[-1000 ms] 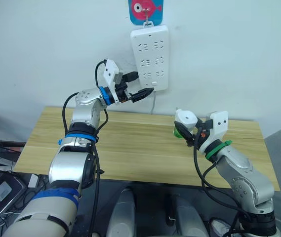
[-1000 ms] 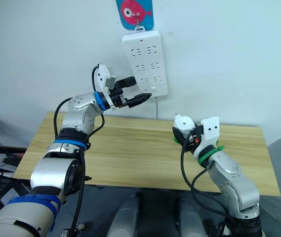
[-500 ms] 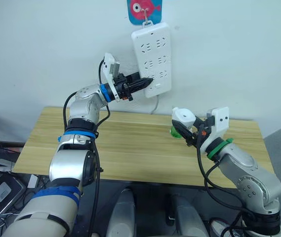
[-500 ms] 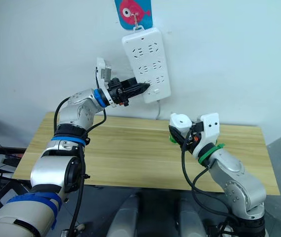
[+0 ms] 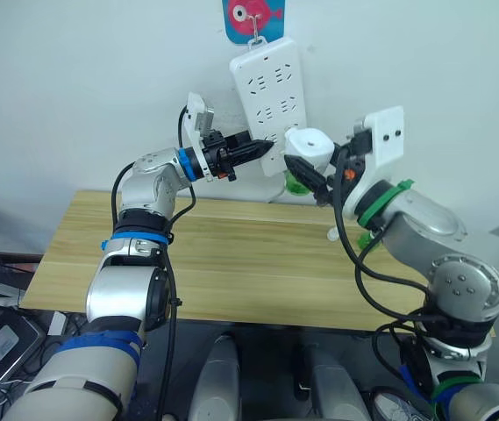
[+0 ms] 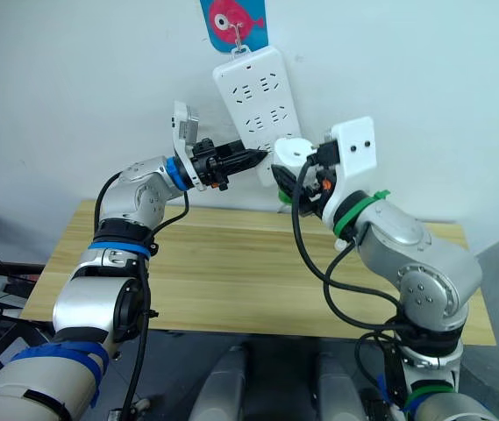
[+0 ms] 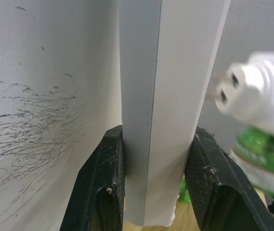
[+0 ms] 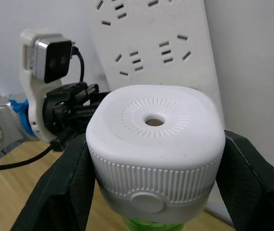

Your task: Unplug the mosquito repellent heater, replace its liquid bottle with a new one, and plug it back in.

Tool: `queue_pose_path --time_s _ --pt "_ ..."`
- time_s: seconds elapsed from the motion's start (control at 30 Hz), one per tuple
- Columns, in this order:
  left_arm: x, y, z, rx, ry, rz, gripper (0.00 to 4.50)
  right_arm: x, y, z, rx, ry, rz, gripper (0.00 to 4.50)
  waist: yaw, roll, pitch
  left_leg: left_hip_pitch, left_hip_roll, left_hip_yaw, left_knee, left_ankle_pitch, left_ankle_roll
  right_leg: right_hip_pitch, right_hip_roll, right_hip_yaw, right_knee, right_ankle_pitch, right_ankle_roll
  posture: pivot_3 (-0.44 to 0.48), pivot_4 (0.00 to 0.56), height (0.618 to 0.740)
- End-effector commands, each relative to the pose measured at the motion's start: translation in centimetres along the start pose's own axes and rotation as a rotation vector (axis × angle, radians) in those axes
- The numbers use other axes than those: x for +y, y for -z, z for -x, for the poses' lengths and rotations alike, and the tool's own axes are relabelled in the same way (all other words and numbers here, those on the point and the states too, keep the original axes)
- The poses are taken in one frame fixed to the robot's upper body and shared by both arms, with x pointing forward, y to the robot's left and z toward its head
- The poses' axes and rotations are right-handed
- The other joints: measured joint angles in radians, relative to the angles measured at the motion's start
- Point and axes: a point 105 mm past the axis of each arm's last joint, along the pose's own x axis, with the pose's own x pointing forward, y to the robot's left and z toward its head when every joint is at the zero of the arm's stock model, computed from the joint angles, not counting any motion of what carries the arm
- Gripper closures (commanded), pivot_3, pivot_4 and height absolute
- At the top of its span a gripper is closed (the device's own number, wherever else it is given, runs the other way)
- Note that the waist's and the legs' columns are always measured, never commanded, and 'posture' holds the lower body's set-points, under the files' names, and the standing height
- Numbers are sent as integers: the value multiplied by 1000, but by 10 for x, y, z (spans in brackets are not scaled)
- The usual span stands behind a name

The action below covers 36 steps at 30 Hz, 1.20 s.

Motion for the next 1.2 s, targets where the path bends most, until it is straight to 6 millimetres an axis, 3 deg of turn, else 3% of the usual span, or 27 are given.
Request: queue_pose_path --time_s 0.03,0.97,1.07,1.2 --pt "-4 -15 -2 -32 20 -57 3176 -2 -6 -1 -10 12 36 1404 0 0 0 0 0 0 0 0 0 0 0 0 0 0 0 218 238 740" --pt "-8 -12 -5 -31 29 -65 3176 -11 -14 -14 -37 64 -62 1404 -1 0 0 0 0 0 0 0 0 -1 0 0 0 0 0 218 238 740" --pt "-9 -11 -5 -31 32 -63 3176 -11 -17 -16 -34 70 -1 1404 0 0 0 0 0 0 0 0 0 -1 0 0 0 0 0 218 241 740" --pt "-9 -11 -6 -32 33 -61 3176 -8 -7 -19 -13 77 268 1404 -1 0 0 0 0 0 0 0 0 -1 0 0 0 0 0 217 241 740"
